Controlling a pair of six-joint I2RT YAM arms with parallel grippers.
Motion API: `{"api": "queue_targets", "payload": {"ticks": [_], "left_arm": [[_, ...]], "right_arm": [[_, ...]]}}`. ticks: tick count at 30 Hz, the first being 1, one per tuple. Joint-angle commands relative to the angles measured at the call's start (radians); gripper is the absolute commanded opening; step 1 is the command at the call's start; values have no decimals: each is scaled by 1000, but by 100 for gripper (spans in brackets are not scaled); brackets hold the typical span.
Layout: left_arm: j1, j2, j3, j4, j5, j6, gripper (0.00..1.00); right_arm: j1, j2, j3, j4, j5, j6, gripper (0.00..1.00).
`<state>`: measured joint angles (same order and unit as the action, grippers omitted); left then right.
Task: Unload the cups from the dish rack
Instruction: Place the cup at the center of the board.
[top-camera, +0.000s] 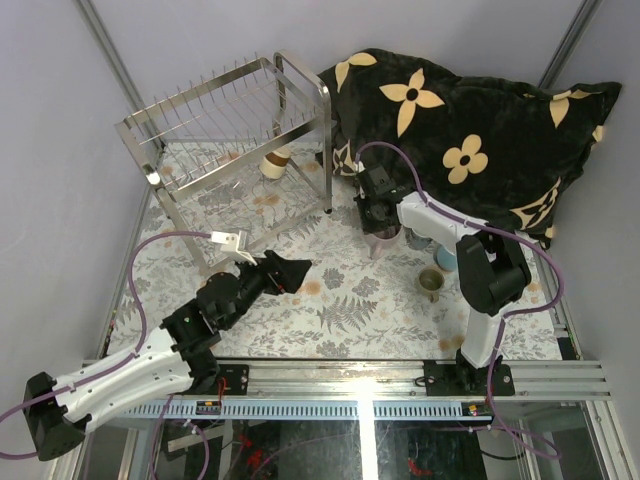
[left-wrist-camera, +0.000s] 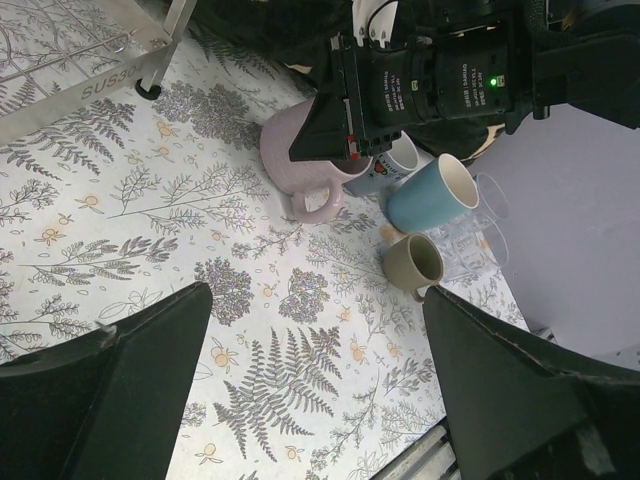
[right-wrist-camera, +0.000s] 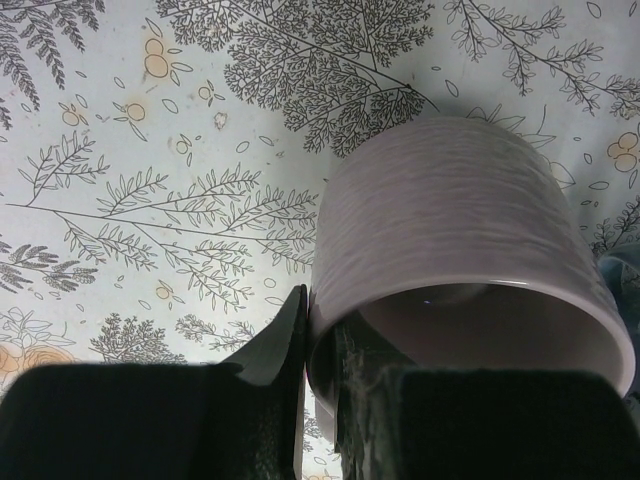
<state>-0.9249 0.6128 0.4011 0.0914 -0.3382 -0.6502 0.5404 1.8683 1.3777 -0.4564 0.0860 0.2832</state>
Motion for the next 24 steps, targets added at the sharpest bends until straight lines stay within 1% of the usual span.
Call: {"api": "queue_targets", "payload": {"ticks": [1, 2, 5, 6, 8, 12, 15, 18, 20, 24], "left_arm": [[-3, 9, -7, 42, -2, 6, 87], [-4, 12, -6, 42, -2, 5, 87], [-3, 23, -3, 41, -2, 2, 87], [-3, 26, -3, 40, -4, 1, 87], [-3, 30, 1, 39, -7, -1, 87], [-3, 37, 8, 31, -14, -2, 87], [-3, 44, 19, 20, -34, -3, 87], [-3, 54, 37, 0, -74, 1, 87], [-4, 68, 57, -13, -113, 3, 87], [-4, 138, 99, -24, -203, -5, 87]], "right_arm": [[-24, 26, 38, 50, -7, -17, 11], [-26, 25, 37, 53, -6, -18, 20], [-26, 15, 29, 74, -5, -19, 19], [-28, 14, 28, 77, -2, -18, 20], [-28, 14, 31, 79, 2, -18, 31], [-28, -4, 30, 85, 12, -14, 40], [-28, -47, 15, 90, 20, -8, 41], [-27, -127, -28, 113, 25, 3, 42], [-28, -193, -73, 136, 13, 16, 43], [-23, -392, -213, 228, -62, 85, 46]]}}
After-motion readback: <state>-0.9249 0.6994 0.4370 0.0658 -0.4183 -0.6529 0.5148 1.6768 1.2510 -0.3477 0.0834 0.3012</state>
